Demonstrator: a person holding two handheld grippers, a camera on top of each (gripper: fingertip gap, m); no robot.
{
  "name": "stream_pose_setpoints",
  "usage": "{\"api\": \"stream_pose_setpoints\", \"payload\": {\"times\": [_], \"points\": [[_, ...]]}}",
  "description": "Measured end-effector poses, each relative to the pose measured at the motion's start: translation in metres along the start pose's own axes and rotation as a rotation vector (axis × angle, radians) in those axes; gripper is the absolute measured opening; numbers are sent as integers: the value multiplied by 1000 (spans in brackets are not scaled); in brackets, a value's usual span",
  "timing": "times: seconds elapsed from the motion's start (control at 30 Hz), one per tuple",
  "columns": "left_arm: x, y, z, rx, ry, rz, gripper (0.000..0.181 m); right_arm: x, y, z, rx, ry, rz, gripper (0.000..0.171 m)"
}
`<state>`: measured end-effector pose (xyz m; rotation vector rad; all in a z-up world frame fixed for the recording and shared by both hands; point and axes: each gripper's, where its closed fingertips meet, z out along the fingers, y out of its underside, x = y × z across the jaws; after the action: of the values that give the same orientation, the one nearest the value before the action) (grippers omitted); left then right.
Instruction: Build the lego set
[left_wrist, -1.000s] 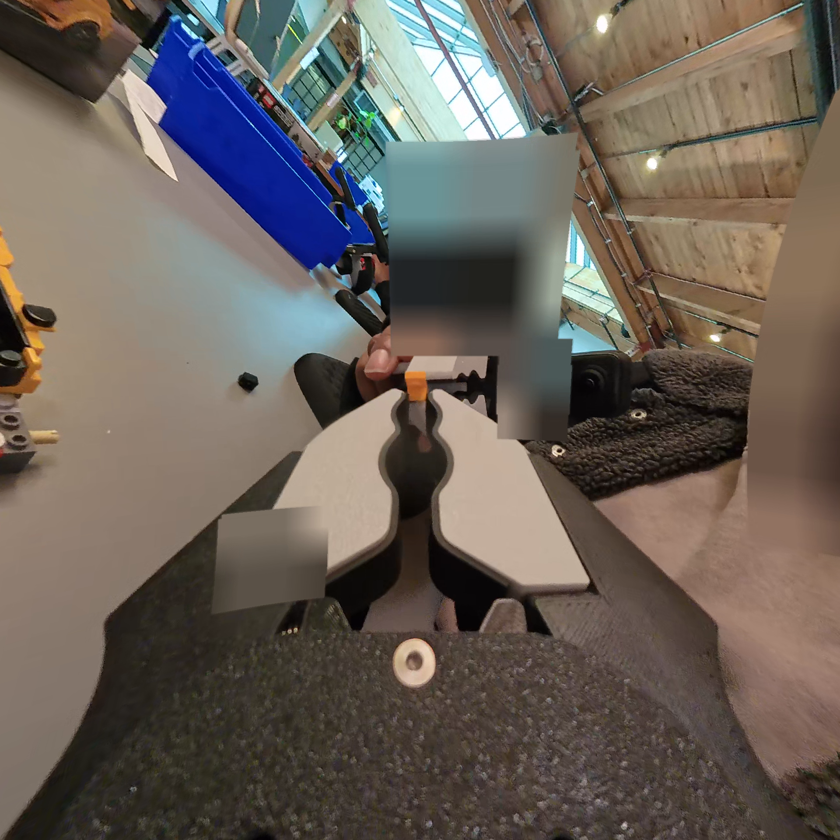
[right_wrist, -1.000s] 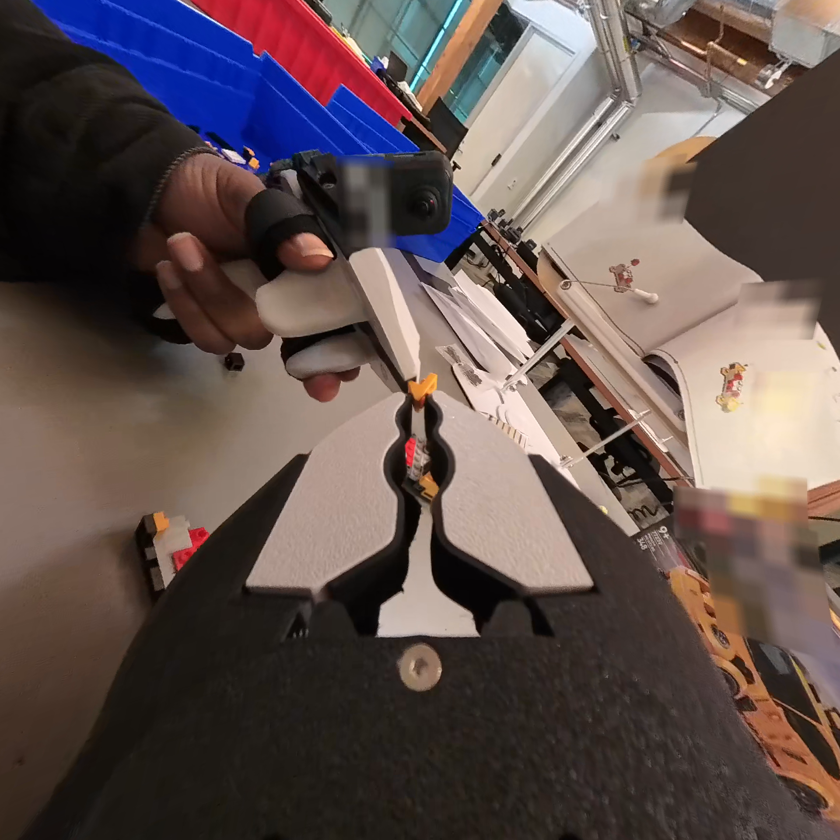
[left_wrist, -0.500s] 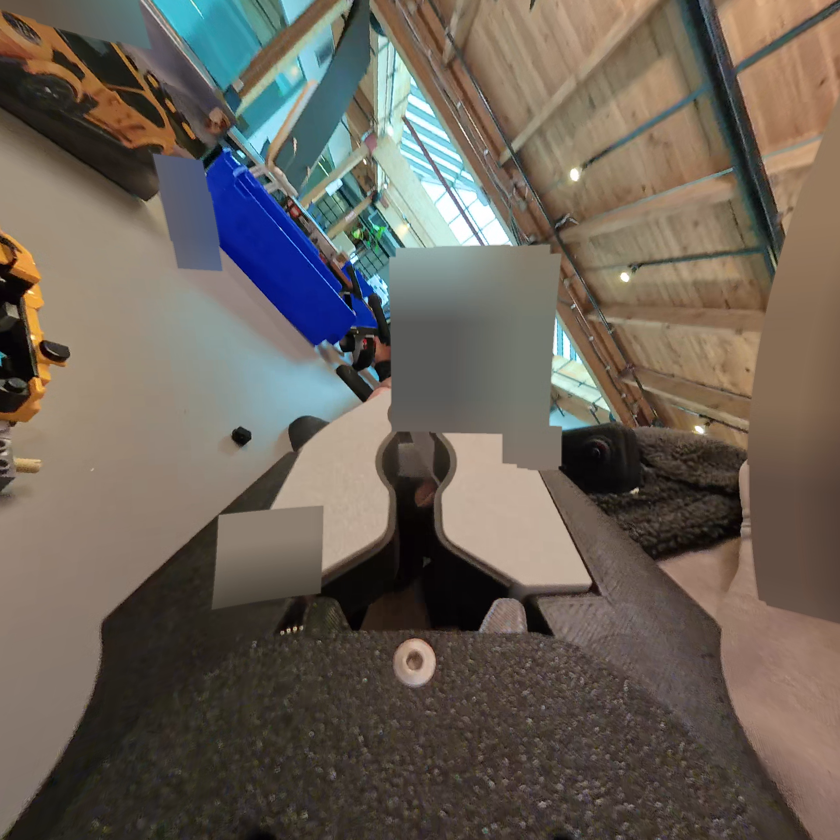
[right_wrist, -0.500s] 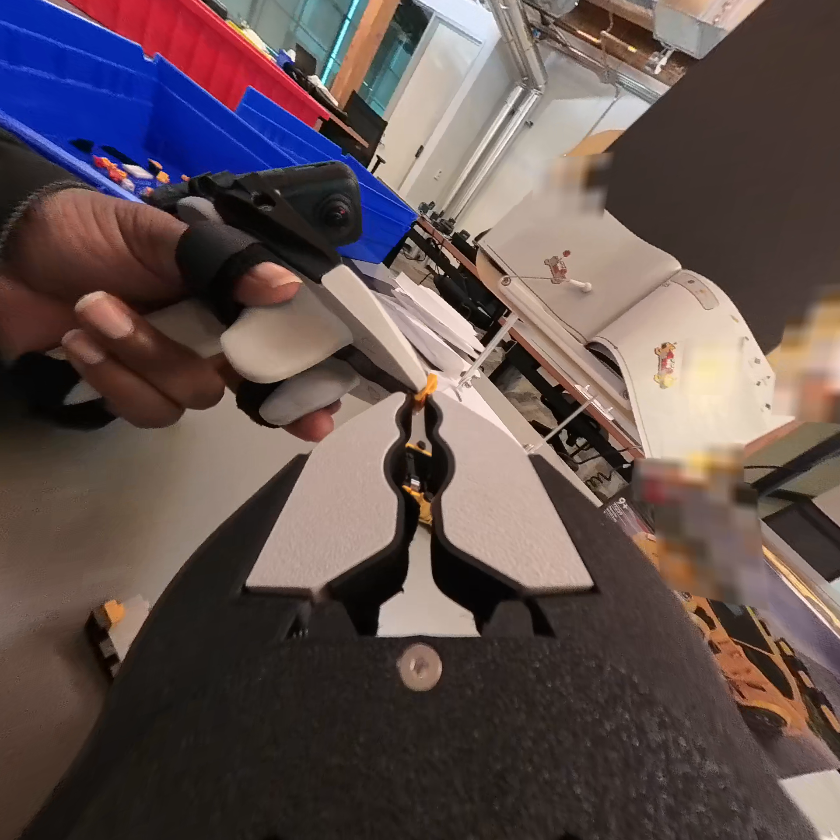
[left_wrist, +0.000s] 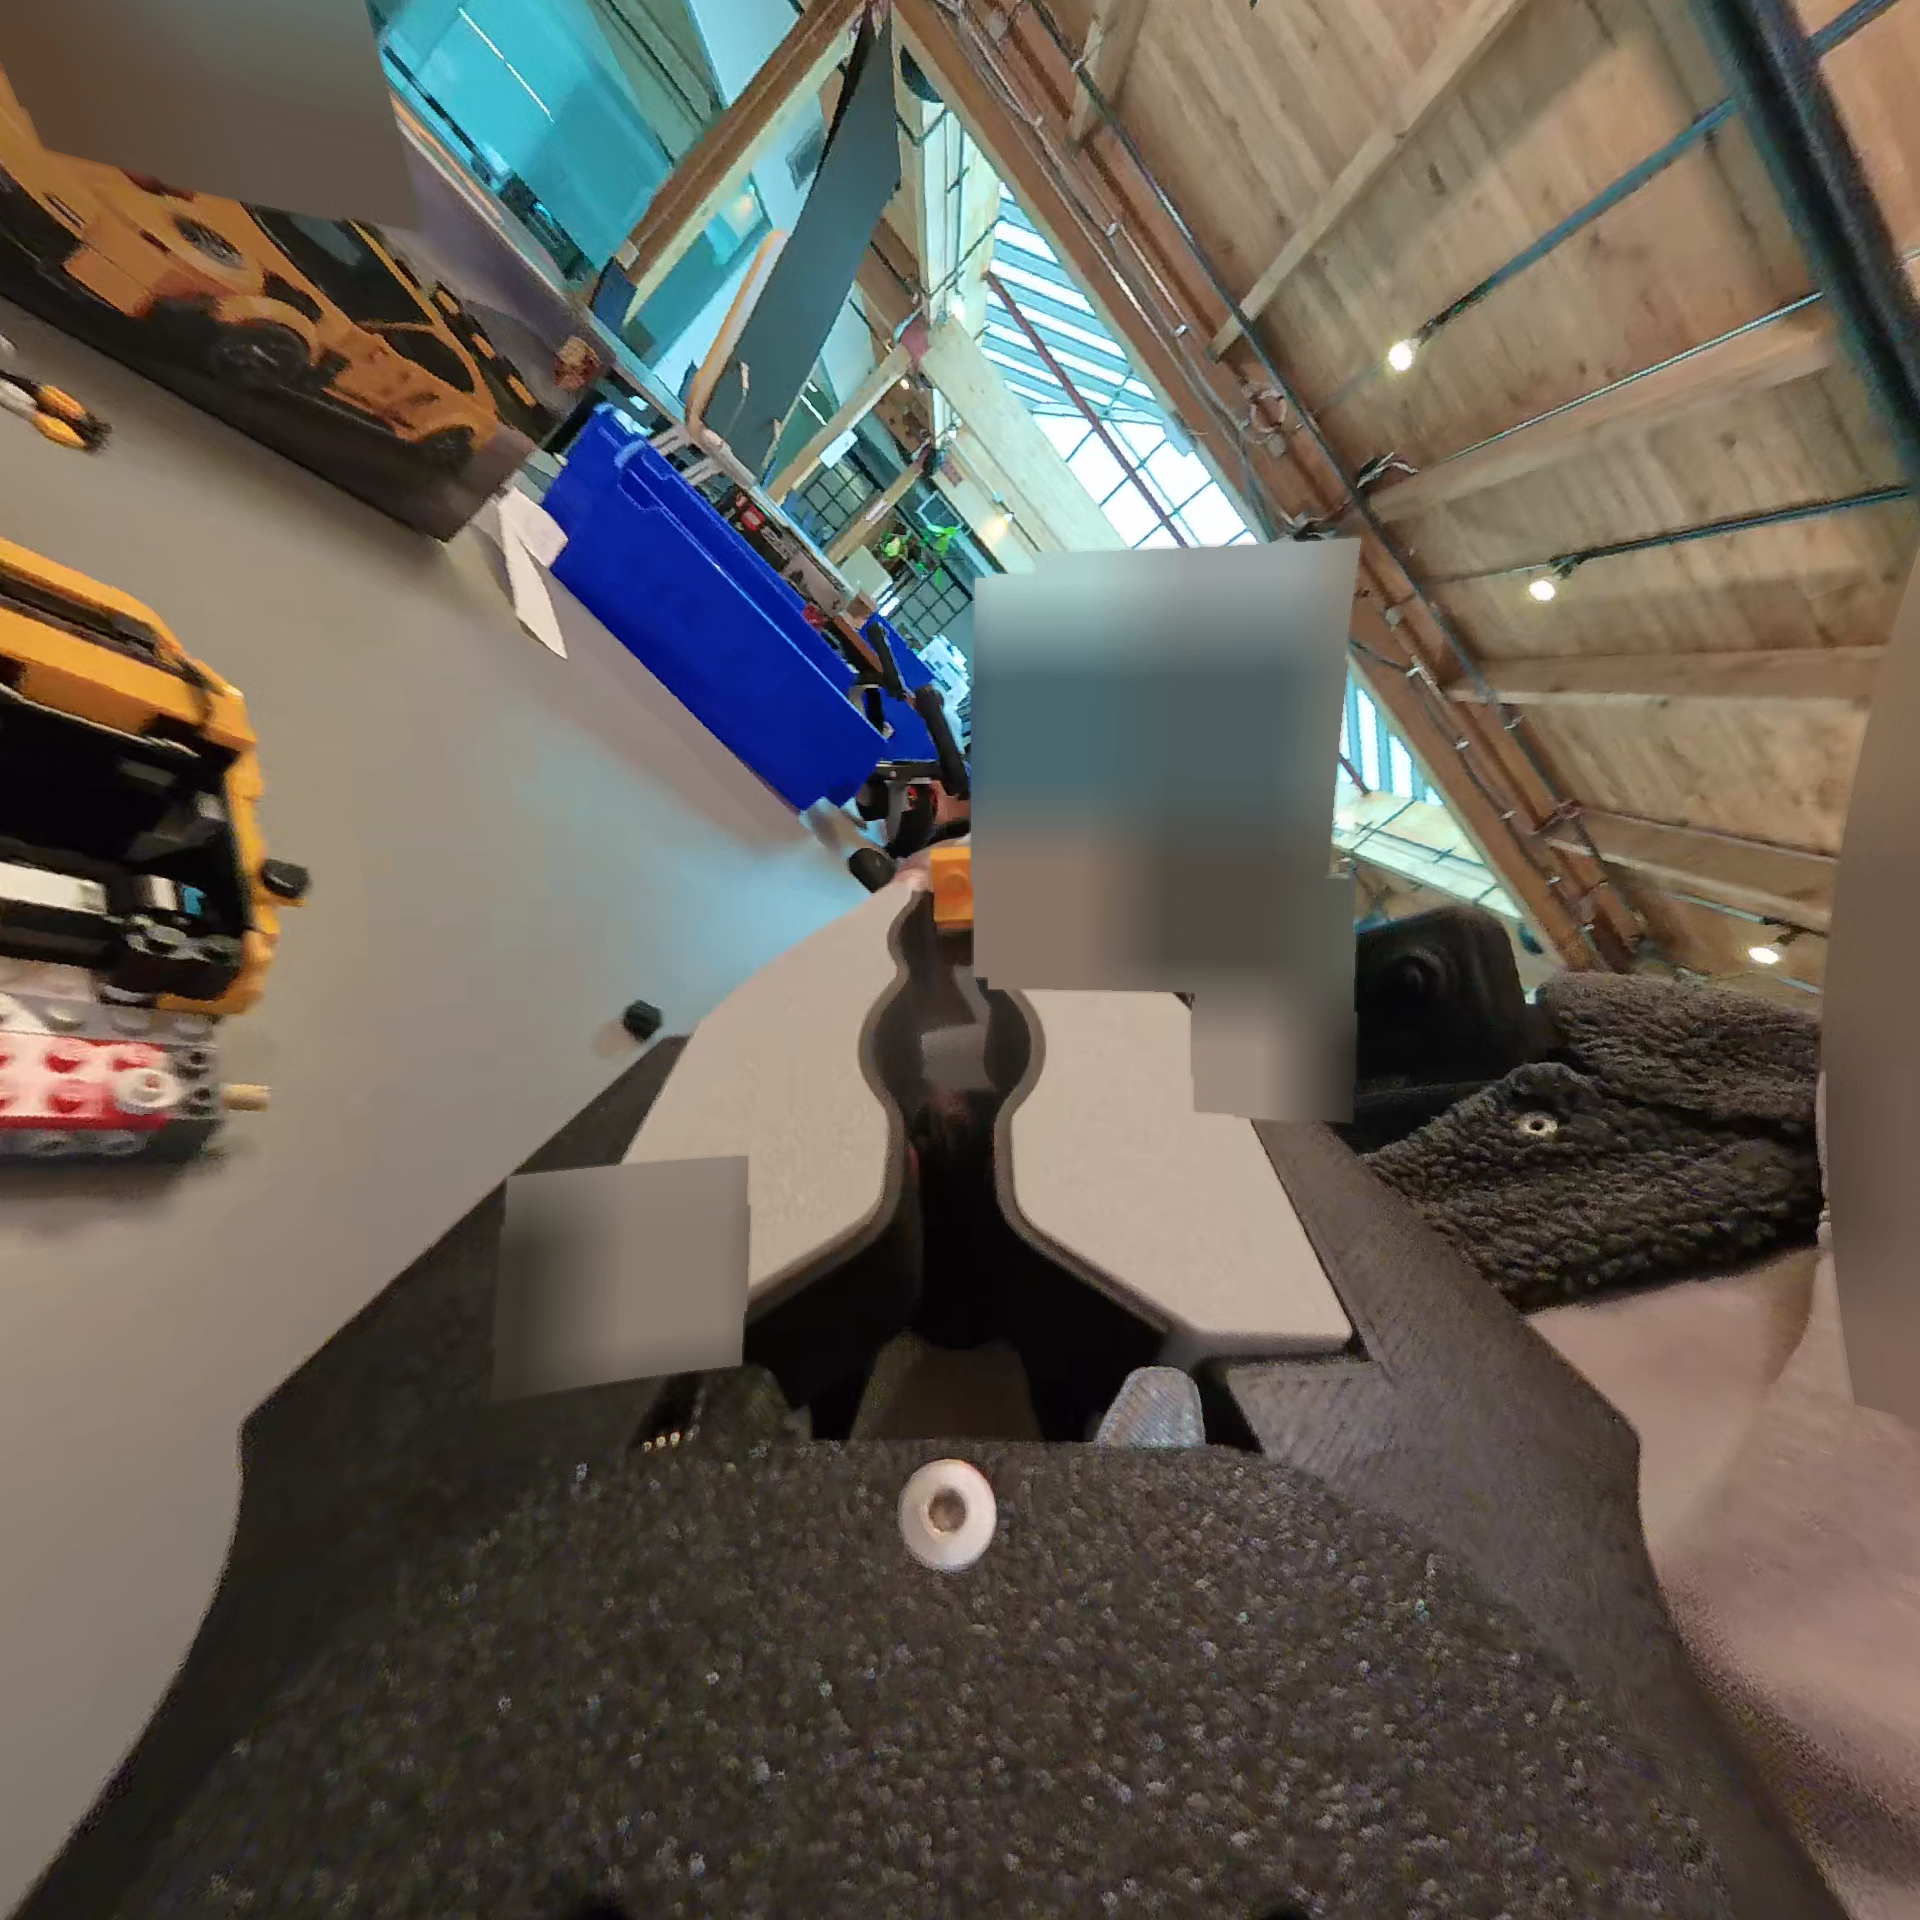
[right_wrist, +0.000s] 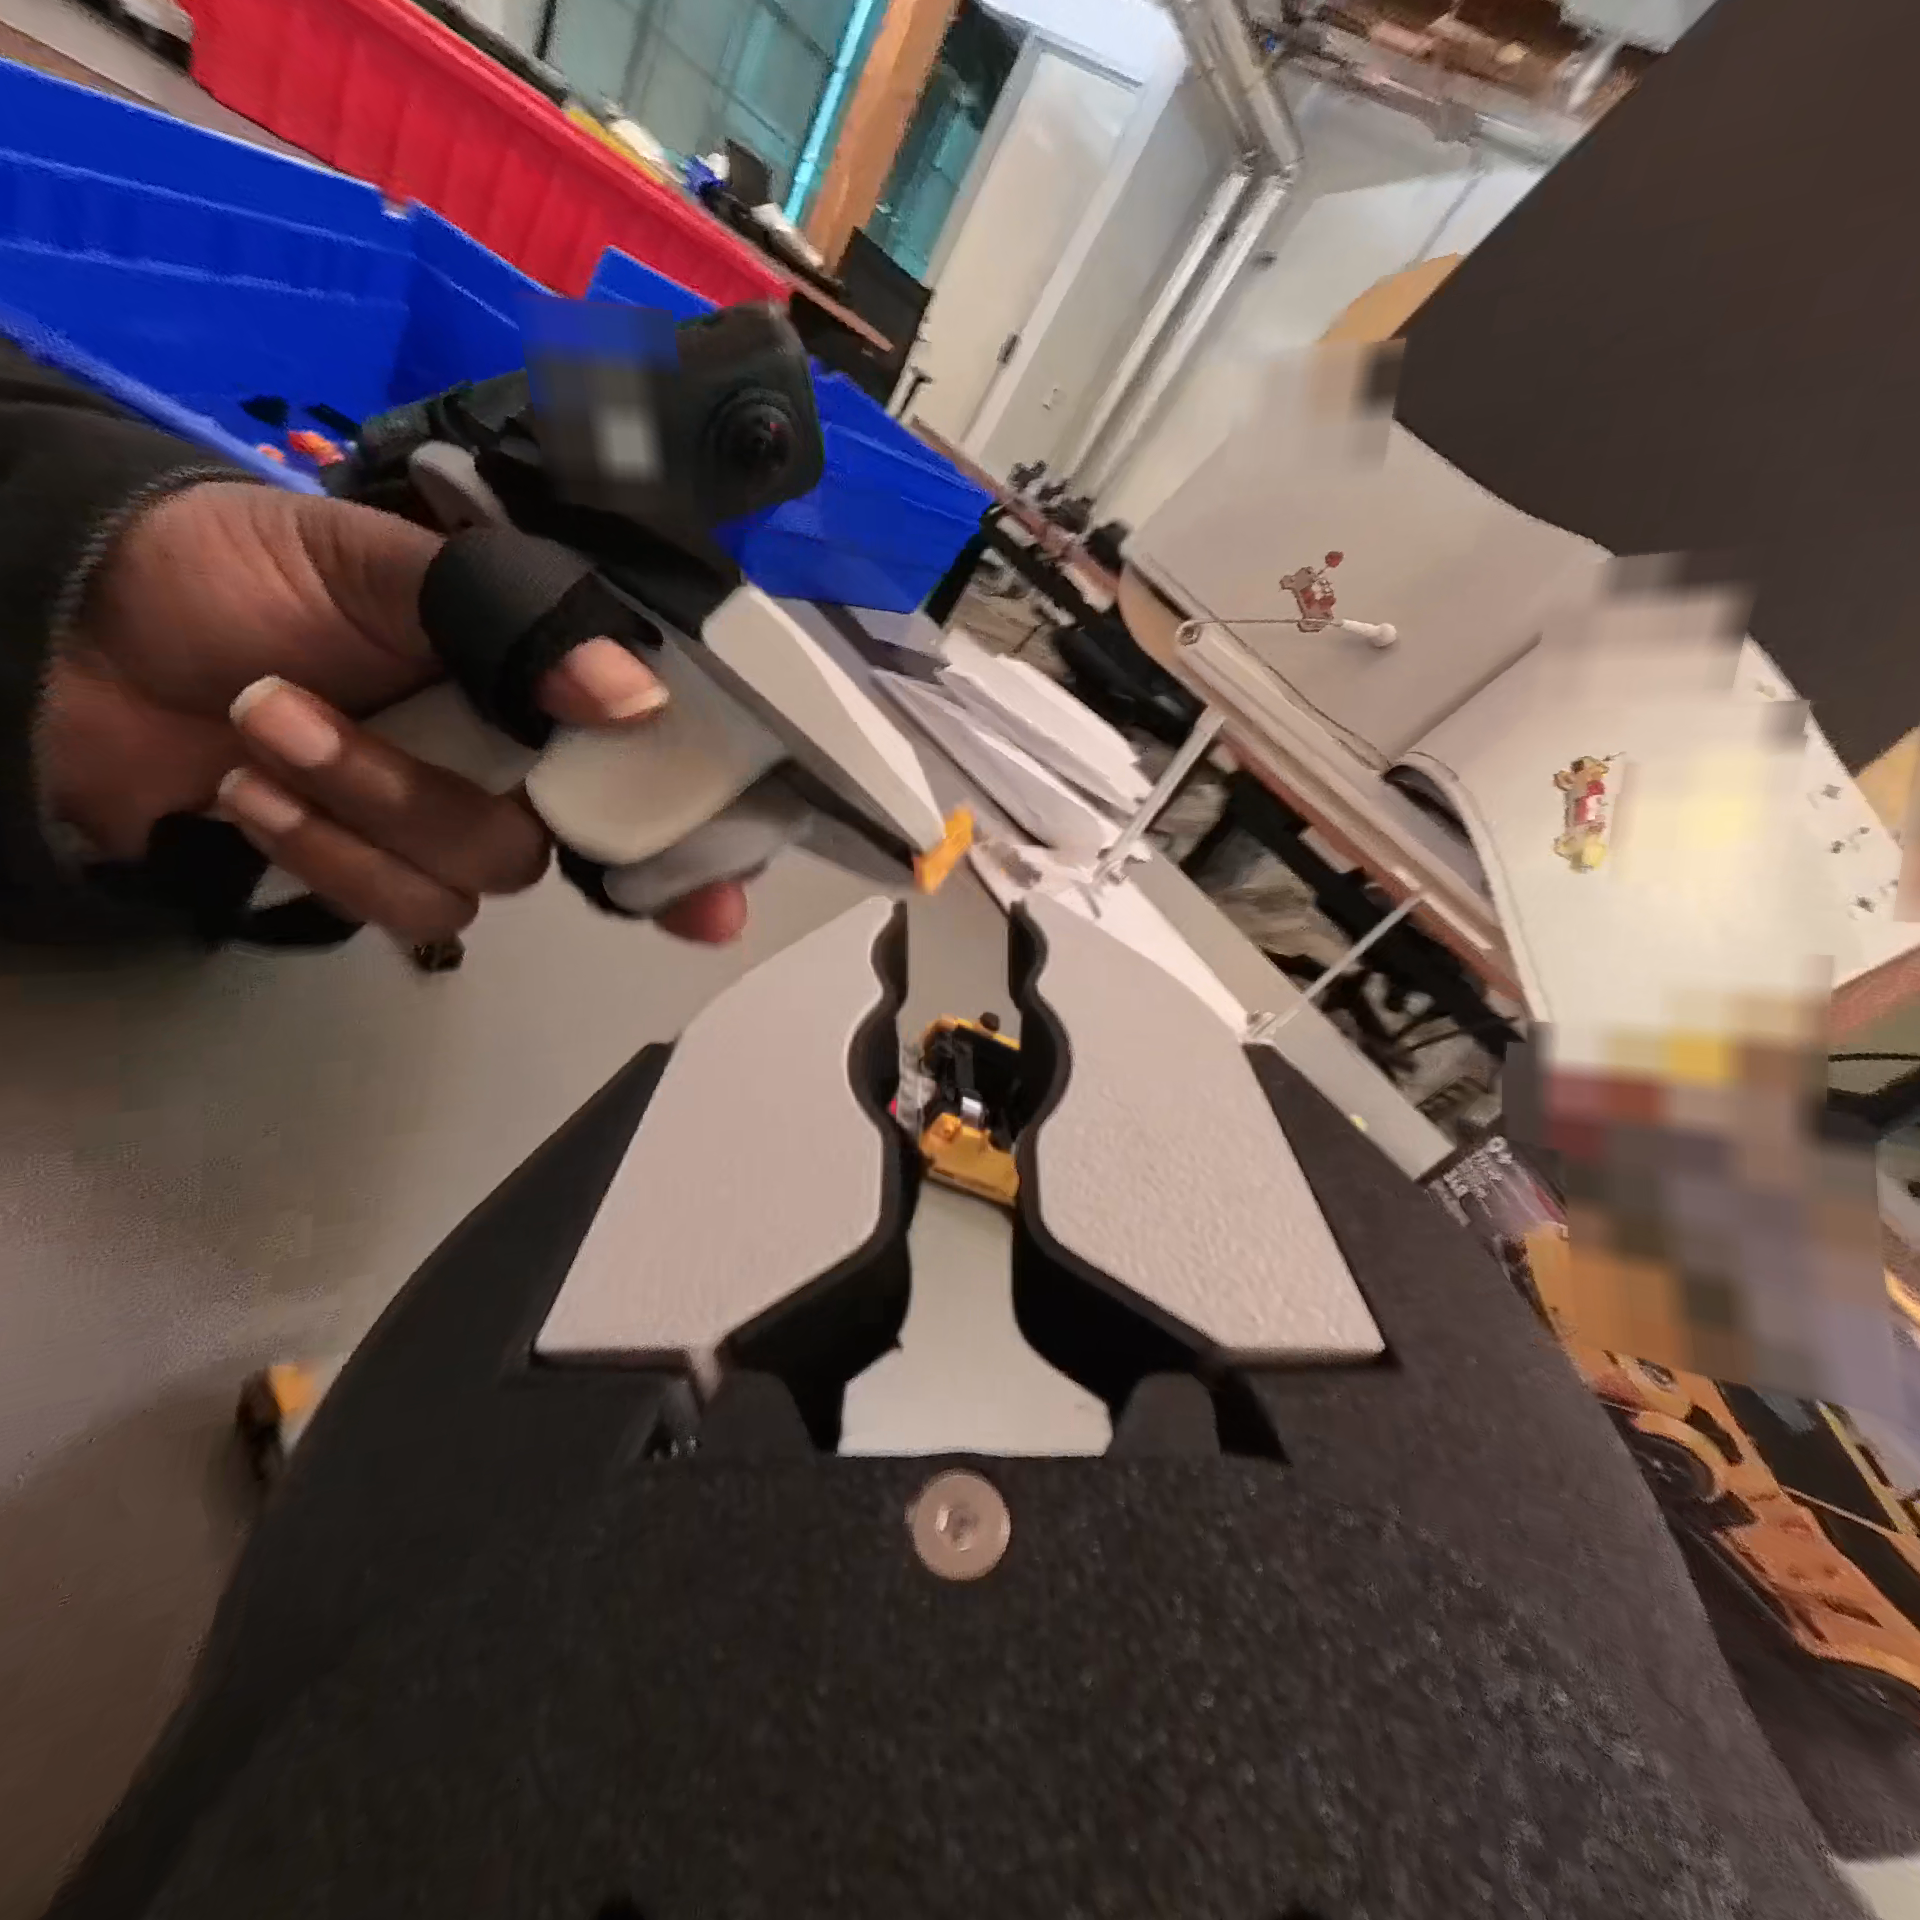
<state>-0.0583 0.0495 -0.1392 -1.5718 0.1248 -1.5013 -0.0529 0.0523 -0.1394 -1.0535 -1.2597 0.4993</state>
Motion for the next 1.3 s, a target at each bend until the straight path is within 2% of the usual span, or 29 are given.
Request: {"api": "stream_pose_setpoints", "payload": {"times": [0.03, 0.13, 0.23, 0.33, 0.53, 0.73, 1.0, 1.17, 1.3], "points": [[-2, -3, -3, -4, -14, 14, 8, 7, 6, -4, -31, -33, 16, 17], [-8, -2, -6, -34, -36, 36, 8, 32, 54, -22, -282, -163, 114, 13], [-6, 4, -3, -64, -25, 45, 8, 24, 109, -48, -558, -356, 276, 15], [-7, 11, -2, -98, -26, 49, 8, 13, 138, -63, -674, -445, 334, 15], [-14, 19, 0, -131, -41, 25, 9, 6, 156, -67, -826, -473, 375, 14], [-17, 26, 2, -162, -43, -9, 9, 4, 164, -62, -877, -452, 376, 15], [-20, 29, 1, -175, -52, -31, 8, -11, 146, -60, -825, -523, 365, 8], [-22, 32, 2, -186, -55, -48, 8, -13, 144, -65, -815, -541, 361, 17], [-23, 34, 3, -191, -54, -56, 8, -14, 146, -68, -828, -548, 382, 17]]}}
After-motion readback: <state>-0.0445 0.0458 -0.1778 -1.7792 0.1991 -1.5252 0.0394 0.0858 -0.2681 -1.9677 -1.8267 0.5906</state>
